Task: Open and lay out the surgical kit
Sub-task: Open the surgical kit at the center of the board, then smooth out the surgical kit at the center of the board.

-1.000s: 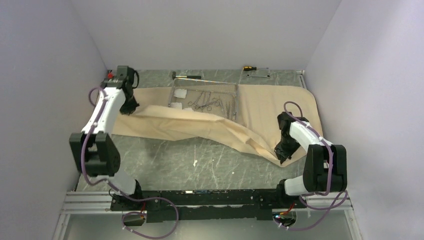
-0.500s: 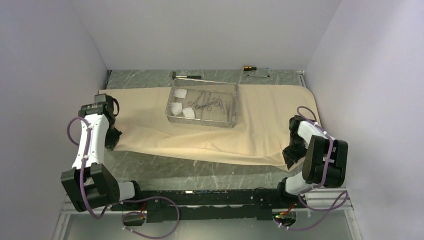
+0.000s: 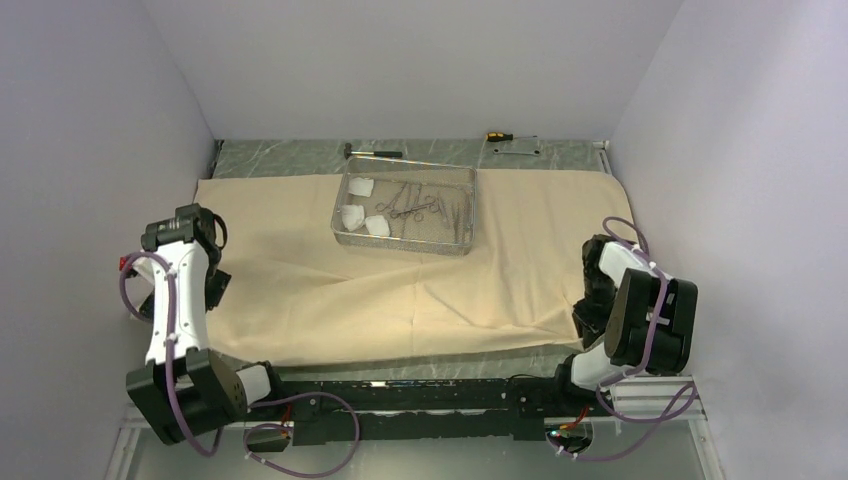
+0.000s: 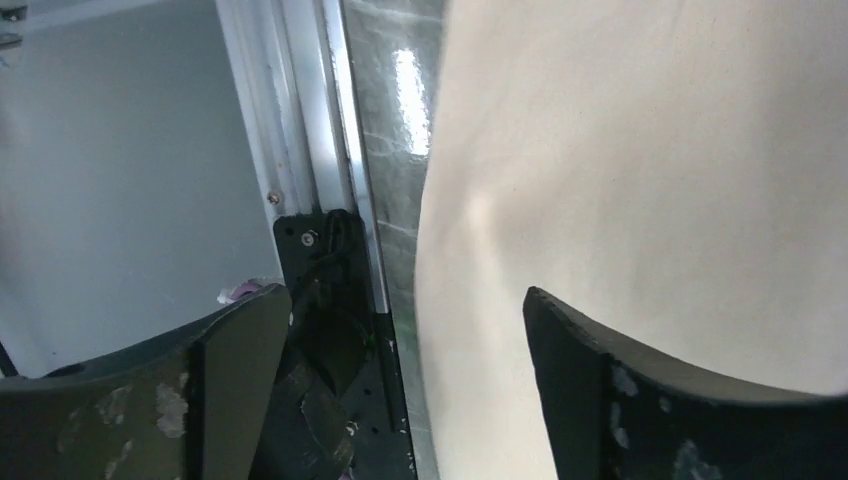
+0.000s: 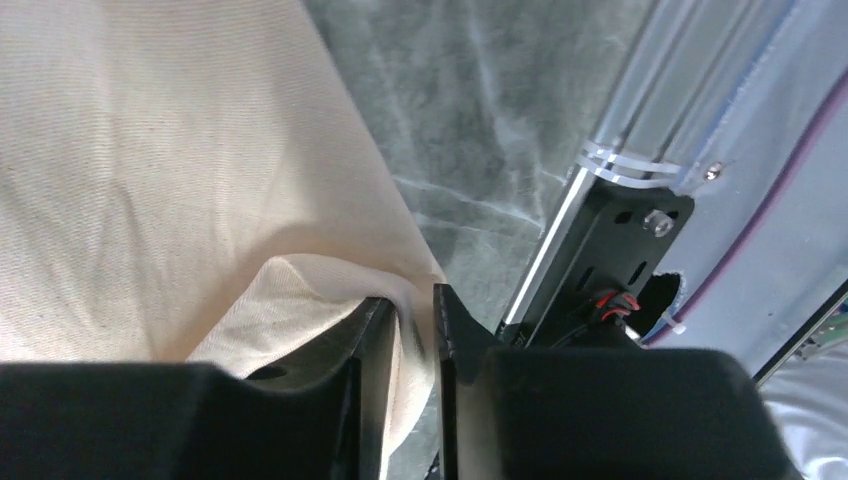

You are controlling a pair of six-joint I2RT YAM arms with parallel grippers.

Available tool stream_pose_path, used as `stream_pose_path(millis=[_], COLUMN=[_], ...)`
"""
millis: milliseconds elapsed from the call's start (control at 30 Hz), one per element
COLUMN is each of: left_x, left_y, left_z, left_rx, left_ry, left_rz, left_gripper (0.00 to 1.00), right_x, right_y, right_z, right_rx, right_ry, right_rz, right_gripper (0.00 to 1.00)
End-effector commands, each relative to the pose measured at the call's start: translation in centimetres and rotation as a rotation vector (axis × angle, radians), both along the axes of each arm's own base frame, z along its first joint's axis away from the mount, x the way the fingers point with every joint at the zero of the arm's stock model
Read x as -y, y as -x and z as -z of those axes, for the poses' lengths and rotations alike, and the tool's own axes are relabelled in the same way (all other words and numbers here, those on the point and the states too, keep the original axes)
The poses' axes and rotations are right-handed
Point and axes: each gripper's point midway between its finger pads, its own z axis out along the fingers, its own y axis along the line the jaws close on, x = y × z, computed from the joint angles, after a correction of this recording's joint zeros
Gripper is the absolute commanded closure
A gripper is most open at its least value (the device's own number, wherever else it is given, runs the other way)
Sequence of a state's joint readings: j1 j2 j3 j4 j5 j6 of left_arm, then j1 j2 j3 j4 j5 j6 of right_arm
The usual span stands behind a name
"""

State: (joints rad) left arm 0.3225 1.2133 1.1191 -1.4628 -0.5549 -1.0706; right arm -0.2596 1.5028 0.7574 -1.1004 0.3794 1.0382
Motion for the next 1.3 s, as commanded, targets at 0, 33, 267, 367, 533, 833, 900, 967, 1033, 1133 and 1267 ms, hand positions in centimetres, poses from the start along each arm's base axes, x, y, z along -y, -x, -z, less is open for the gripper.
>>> stream_pose_path(millis=[0, 33, 267, 367, 533, 833, 900, 967, 1033, 1133, 1267], left_x=[-1.3, -1.4, -0.9, -0.1, 1.7, 1.8, 2.0, 2.1, 1.9, 1.1, 0.1], left_y=[1.8, 1.3, -4.6, -7.8, -11.4, -13.1, -13.1, -12.8, -12.7, -12.5, -12.6], left_z=[-2.6, -2.8, -2.7, -2.0, 0.0, 4.5, 5.7, 6.6, 7.3, 7.9, 8.3], left_rx=[0.08, 0.105, 0.257, 0.33, 0.378, 0.303, 0.287, 0.267, 0.247, 0.213, 0.192], left_ry=[-0.143, -0.15, -0.045, 0.026, 0.165, 0.243, 0.266, 0.278, 0.279, 0.27, 0.263], left_rz=[-0.122, -0.105, 0.097, 0.218, 0.347, 0.332, 0.328, 0.315, 0.308, 0.298, 0.28], left_gripper=[0.03, 0.02, 0.01, 0.03, 0.07, 0.08, 0.13, 0.15, 0.17, 0.18, 0.19], right_x=[1.9, 2.2, 3.9, 5.2, 5.8, 1.2, 0.5, -0.1, -0.6, -0.8, -1.7], right_y=[0.1, 0.0, -1.9, -4.0, -9.7, -15.4, -15.1, -14.8, -14.5, -13.9, -13.3], right_z=[-2.4, -2.8, -6.7, -8.5, -8.4, -7.7, -6.5, -5.6, -4.9, -4.1, -3.4], right_rx=[0.007, 0.01, 0.12, 0.208, 0.352, 0.374, 0.244, 0.143, 0.072, 0.006, -0.063], right_ry=[0.132, 0.145, 0.231, 0.274, 0.216, -0.01, -0.021, -0.044, -0.061, -0.09, -0.094], right_rz=[0.046, 0.047, 0.01, -0.061, -0.315, -0.748, -0.829, -0.893, -0.944, -0.989, -1.036], right_gripper=[0.65, 0.59, 0.36, 0.36, 0.46, 0.38, 0.38, 0.39, 0.39, 0.43, 0.53])
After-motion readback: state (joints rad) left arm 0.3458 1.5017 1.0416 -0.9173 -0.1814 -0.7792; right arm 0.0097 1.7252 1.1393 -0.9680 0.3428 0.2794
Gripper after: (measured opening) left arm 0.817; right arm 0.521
